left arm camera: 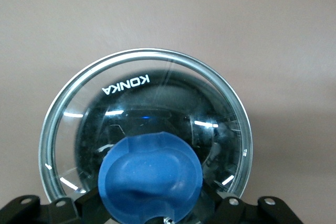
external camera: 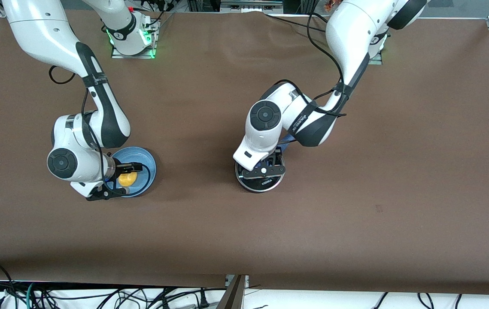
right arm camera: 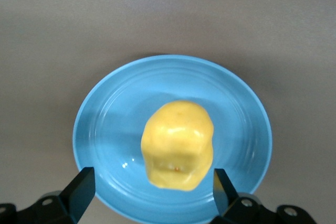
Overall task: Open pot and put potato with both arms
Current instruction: 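Lift the lid with the left gripper while the right gripper grasps the potato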
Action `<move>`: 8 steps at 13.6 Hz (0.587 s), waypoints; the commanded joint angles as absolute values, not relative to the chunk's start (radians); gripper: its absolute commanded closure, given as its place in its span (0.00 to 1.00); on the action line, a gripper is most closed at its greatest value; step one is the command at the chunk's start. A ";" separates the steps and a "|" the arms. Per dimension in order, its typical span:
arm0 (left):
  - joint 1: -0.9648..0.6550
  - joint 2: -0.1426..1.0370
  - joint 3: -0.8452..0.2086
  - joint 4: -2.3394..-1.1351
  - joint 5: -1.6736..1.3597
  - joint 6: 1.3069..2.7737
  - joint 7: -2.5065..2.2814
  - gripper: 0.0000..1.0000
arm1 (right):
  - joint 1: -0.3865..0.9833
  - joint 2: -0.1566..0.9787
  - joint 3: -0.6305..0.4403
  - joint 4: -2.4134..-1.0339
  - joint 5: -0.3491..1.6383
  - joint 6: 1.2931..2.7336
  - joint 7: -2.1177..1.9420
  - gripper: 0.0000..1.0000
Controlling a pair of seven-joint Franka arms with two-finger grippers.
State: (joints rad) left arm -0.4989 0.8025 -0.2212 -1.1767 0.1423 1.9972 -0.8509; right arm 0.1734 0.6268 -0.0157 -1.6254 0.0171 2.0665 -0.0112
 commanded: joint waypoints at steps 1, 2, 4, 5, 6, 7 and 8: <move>-0.428 0.710 -0.224 -1.203 0.157 1.963 -0.784 0.45 | 0.164 0.627 -0.012 -1.675 0.032 2.132 -0.021 0.01; -0.384 0.686 -0.227 -1.225 0.155 1.967 -0.747 0.45 | 0.164 0.630 -0.012 -1.705 0.034 2.172 -0.021 0.01; -0.300 0.626 -0.229 -1.282 0.120 1.973 -0.613 0.45 | 0.156 0.630 -0.012 -1.752 0.034 2.232 -0.023 0.16; -0.255 0.603 -0.227 -1.310 0.095 1.974 -0.529 0.45 | 0.155 0.630 -0.012 -1.755 0.034 2.233 -0.023 0.30; -0.206 0.582 -0.227 -1.336 0.077 1.974 -0.444 0.45 | 0.155 0.629 -0.012 -1.750 0.034 2.226 -0.020 0.48; -0.149 0.556 -0.227 -1.376 0.065 1.976 -0.349 0.45 | 0.156 0.621 -0.012 -1.746 0.034 2.223 -0.020 0.70; -0.085 0.526 -0.229 -1.432 0.058 1.997 -0.237 0.45 | 0.156 0.614 -0.006 -1.734 0.037 2.197 -0.017 0.89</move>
